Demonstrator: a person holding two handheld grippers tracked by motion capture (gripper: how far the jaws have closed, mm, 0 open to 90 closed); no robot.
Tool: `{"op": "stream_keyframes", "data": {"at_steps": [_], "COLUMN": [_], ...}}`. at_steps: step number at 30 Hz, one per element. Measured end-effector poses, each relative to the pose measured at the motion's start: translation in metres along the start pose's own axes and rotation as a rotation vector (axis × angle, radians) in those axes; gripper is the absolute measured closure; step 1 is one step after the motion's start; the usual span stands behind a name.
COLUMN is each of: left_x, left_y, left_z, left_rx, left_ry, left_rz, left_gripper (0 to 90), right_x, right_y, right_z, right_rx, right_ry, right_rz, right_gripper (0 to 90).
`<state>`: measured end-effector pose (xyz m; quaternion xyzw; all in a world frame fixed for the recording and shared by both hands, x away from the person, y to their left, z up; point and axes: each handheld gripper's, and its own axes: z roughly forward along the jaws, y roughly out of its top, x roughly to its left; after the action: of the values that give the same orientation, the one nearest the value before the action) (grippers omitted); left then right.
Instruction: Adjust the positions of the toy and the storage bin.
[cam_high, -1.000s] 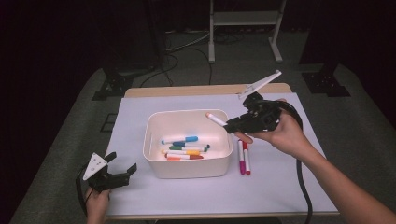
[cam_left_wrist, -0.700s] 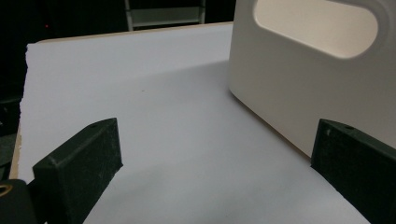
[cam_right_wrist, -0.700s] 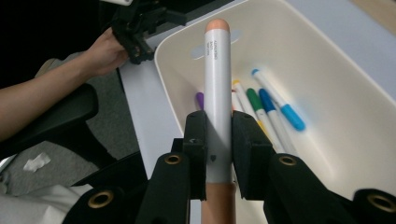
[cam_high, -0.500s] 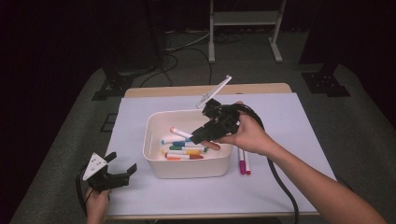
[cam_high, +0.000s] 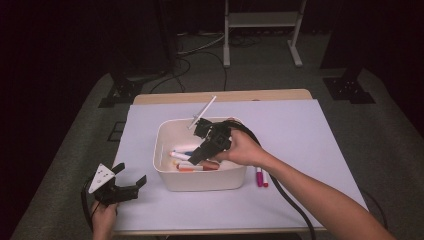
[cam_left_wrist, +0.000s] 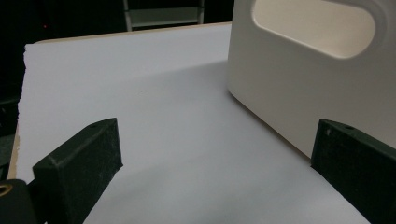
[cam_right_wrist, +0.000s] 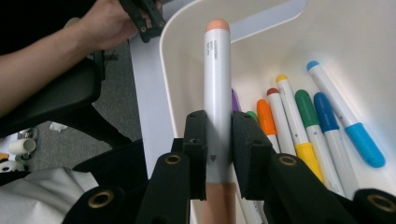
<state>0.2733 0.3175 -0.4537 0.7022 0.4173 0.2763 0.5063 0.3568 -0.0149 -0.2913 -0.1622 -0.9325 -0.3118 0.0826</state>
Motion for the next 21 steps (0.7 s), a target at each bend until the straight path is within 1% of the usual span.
{"op": "stream_keyframes", "data": {"at_steps": [6, 9, 11, 13, 15, 18, 21], "left_x": [0.000, 0.000, 0.000, 0.000, 0.000, 0.000, 0.000], "left_y": [0.000, 0.000, 0.000, 0.000, 0.000, 0.000, 0.000], "left_z": [0.000, 0.000, 0.000, 0.000, 0.000, 0.000, 0.000], "left_rx": [-0.003, -0.003, -0.003, -0.003, -0.003, -0.003, -0.003], "left_ry": [-0.001, -0.001, -0.001, -0.001, -0.001, -0.001, -0.001], "left_rz": [-0.001, -0.002, -0.001, -0.002, -0.003, -0.003, -0.004], "left_gripper": [0.5, 0.5, 0.6, 0.6, 0.6, 0.6, 0.6], "right_x": [-0.009, -0.014, -0.016, -0.019, -0.020, -0.021, -0.022], "right_y": [0.003, 0.005, 0.005, 0.005, 0.005, 0.006, 0.005], "right_z": [0.019, 0.027, 0.032, 0.038, 0.043, 0.048, 0.057], "right_rx": [0.041, 0.050, 0.063, 0.082, 0.098, 0.103, 0.138], "right_ry": [0.007, 0.013, 0.009, 0.008, 0.009, 0.016, 0.007], "right_rz": [-0.010, -0.016, -0.023, -0.019, -0.027, -0.027, -0.035], "right_gripper": [75.9, 75.9, 75.9, 75.9, 75.9, 75.9, 75.9]}}
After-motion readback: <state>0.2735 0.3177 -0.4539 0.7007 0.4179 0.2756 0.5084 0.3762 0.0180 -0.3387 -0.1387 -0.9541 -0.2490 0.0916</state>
